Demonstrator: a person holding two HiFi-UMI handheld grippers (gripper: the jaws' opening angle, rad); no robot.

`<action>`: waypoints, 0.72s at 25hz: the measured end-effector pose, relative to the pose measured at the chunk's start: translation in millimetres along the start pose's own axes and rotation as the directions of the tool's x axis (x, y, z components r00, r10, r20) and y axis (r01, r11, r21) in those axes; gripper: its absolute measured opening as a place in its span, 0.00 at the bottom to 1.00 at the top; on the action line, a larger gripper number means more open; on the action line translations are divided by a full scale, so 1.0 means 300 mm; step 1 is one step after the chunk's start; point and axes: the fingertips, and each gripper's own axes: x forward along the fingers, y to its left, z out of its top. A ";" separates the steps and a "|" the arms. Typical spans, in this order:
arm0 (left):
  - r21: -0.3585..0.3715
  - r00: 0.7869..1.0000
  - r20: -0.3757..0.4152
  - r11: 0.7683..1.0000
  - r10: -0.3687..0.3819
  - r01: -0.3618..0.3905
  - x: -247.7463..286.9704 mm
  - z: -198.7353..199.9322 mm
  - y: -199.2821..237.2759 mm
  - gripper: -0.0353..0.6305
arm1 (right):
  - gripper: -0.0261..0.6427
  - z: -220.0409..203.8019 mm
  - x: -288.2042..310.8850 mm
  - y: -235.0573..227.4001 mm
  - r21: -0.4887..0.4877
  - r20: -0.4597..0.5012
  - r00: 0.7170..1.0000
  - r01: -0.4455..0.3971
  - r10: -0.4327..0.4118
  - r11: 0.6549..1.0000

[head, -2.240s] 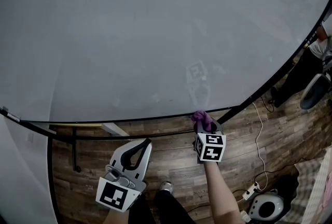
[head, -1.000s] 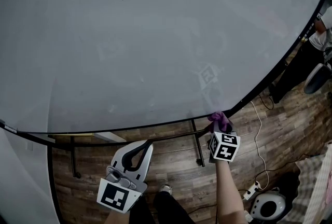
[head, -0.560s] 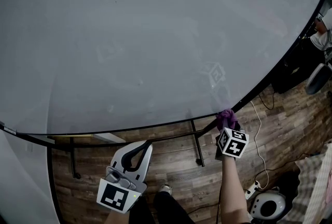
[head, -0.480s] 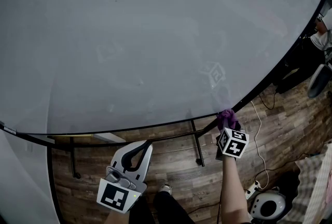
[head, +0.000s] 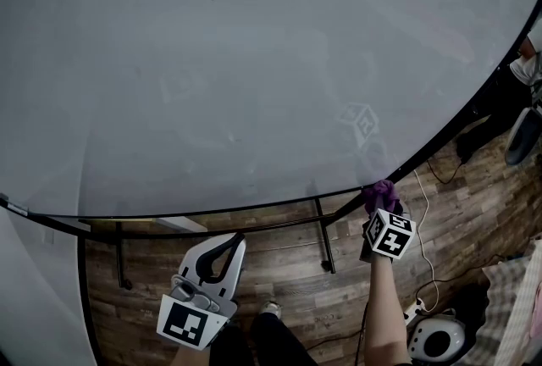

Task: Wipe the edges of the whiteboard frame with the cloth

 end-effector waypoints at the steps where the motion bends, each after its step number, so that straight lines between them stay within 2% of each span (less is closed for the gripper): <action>1: 0.000 1.000 0.004 1.000 0.003 -0.003 -0.003 0.002 0.001 0.08 | 0.15 0.000 -0.002 0.000 0.000 0.003 1.000 -0.001 0.001 1.000; 12: -0.008 0.999 0.003 0.999 0.032 -0.032 -0.075 -0.005 0.016 0.08 | 0.15 0.010 -0.125 0.045 0.004 0.076 0.996 -0.056 0.055 0.998; 18: 0.032 0.997 0.058 0.998 0.049 -0.051 -0.161 0.028 0.026 0.08 | 0.15 0.003 -0.255 0.147 0.006 0.118 0.984 -0.131 0.130 0.991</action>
